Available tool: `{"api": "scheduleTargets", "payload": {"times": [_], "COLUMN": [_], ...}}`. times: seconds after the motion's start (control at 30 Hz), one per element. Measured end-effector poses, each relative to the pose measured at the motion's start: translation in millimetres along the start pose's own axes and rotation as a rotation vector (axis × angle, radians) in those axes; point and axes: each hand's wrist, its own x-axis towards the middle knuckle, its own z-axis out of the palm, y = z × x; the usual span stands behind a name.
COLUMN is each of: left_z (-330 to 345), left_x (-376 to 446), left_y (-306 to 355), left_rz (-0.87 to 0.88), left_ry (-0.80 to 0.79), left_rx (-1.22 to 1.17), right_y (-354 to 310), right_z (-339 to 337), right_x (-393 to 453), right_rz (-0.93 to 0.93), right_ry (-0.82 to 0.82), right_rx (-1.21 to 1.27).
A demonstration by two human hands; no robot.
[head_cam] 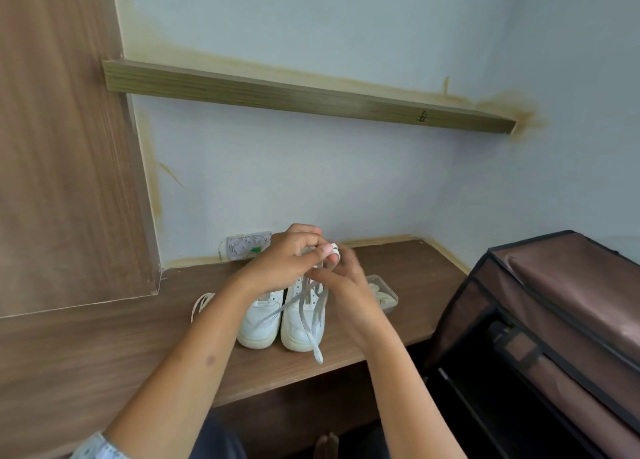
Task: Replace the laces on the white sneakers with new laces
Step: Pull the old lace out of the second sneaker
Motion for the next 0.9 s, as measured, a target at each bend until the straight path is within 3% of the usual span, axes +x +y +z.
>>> {"api": "scheduleTargets", "payload": {"times": [0.13,0.23,0.33,0.5,0.63,0.7,0.9], "left_z": [-9,-29,-40,-38,-22,-11,15], "left_x": [-4,-11,-22,-35,-40,-41,-46], "left_y": [-6,-23,-53,-94,-95,-101,-121], "left_rz": [-0.035,-0.161,-0.292,-0.334,-0.098,-0.100,-0.234], "left_ry": [0.275,0.497,0.586,0.449,0.213,0.145,0.330], "left_rx": [-0.270,-0.415,-0.433,-0.109,-0.227,-0.329,-0.608], "right_y": [9,22,34,40,44,48,78], "right_z": [12,6,3,16,32,43,74], "right_x": [0,0,4,12,25,32,50], "right_rz": [-0.038,-0.046,-0.038,-0.081,-0.080,-0.094,-0.021], "right_ry": [-0.093,-0.068,0.019,0.036,-0.076,-0.106,-0.035], "right_rx": [-0.044,-0.157,-0.251,-0.385,-0.453,-0.418,-0.166]}}
